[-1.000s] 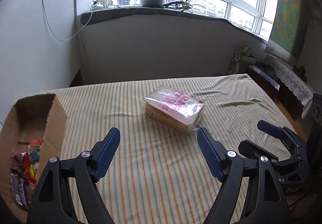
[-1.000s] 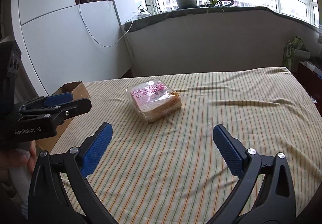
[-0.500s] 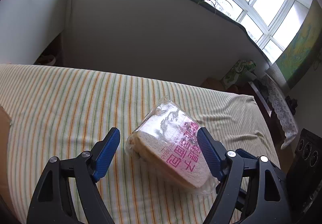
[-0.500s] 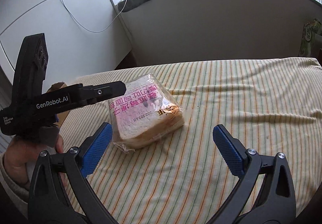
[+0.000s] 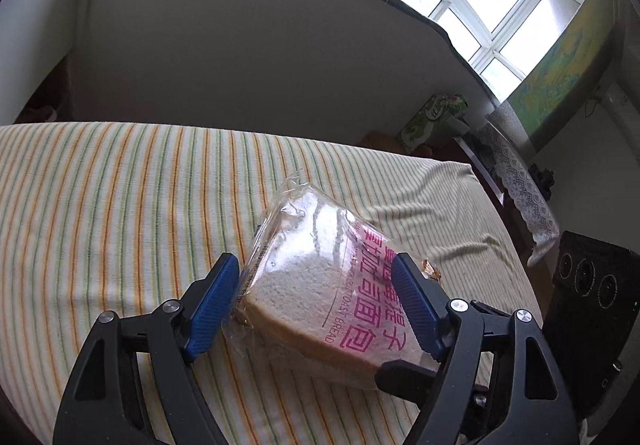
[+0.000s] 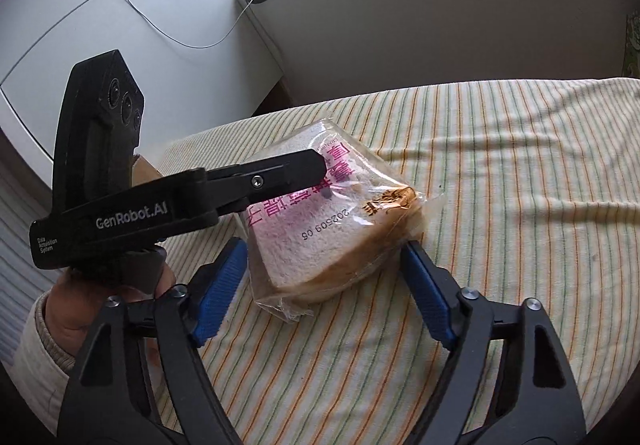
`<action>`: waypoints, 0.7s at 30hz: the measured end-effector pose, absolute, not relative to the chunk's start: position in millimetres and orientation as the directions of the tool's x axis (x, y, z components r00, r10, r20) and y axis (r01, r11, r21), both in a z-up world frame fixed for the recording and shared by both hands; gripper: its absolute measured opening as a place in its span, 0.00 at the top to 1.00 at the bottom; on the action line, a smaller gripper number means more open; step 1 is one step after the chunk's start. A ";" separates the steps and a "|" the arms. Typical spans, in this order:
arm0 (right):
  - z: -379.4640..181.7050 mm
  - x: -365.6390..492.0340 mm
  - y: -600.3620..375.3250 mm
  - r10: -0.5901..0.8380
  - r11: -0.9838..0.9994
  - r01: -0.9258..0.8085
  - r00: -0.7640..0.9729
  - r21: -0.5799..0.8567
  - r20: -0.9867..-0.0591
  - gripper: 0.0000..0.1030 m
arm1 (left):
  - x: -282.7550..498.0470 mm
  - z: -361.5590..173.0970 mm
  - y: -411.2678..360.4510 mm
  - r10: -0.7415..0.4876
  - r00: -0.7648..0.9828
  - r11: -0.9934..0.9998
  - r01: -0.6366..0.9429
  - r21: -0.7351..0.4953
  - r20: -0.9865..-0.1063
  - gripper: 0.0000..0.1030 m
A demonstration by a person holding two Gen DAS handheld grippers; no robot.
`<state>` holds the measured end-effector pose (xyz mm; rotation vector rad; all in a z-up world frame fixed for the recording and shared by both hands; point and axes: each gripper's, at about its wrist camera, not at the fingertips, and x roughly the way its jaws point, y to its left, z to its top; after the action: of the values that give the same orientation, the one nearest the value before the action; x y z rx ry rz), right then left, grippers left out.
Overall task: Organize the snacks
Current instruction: 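Close both tools on the bagged bread slice from its two sides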
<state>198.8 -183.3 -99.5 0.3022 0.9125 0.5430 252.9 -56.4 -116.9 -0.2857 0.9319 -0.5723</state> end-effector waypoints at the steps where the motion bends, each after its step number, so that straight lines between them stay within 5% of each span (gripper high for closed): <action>1: -99.7 198.4 -183.9 0.562 0.827 -0.313 0.496 0.468 -0.662 0.28 | 249.1 -116.1 -54.8 -0.577 0.467 0.817 0.339 -0.467 -0.670 0.29; 21: -77.5 75.3 -189.6 0.568 0.823 -0.374 0.520 0.427 -0.638 0.31 | 128.3 -96.6 -58.4 -0.541 0.524 0.840 0.299 -0.453 -0.658 0.37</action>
<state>75.3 -189.6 -77.5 0.2490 0.8534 0.5717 128.3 -58.4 -96.6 -0.3008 0.8864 -0.5120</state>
